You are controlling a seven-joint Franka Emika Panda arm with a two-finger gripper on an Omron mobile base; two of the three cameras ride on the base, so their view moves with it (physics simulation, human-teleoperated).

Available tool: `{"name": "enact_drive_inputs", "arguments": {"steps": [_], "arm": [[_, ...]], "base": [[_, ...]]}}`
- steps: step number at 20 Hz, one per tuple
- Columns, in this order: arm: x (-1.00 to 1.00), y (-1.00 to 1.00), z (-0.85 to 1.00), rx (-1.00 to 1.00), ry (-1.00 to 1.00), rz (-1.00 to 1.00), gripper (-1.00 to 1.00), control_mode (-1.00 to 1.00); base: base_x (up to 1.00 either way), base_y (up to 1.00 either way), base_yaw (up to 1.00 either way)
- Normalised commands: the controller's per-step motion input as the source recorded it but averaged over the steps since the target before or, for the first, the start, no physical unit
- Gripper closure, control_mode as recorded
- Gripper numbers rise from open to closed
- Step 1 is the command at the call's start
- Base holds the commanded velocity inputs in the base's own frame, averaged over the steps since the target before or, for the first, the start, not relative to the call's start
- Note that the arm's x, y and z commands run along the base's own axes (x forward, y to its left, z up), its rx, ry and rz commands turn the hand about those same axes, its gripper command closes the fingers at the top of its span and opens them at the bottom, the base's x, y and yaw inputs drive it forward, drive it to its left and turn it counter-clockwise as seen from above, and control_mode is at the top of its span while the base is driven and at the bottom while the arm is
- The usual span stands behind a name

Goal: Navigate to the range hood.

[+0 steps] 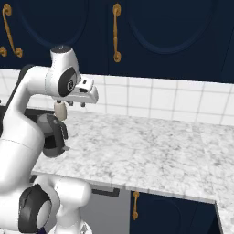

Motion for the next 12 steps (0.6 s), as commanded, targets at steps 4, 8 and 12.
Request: {"name": "enact_drive_inputs", "arguments": {"steps": [4, 8, 12], "arm": [[-0.04, 0.00, 0.00, 0.00, -0.02, 0.00, -1.00, -1.00], [-0.32, 0.06, 0.13, 0.00, -0.25, 0.00, -1.00, -1.00], [-0.22, 0.11, 0.06, 0.00, -0.11, 0.00, -1.00, 1.00]], "base": [[0.00, 0.00, 0.00], [0.00, 0.00, 0.00], [-0.28, 0.10, 0.01]]}}
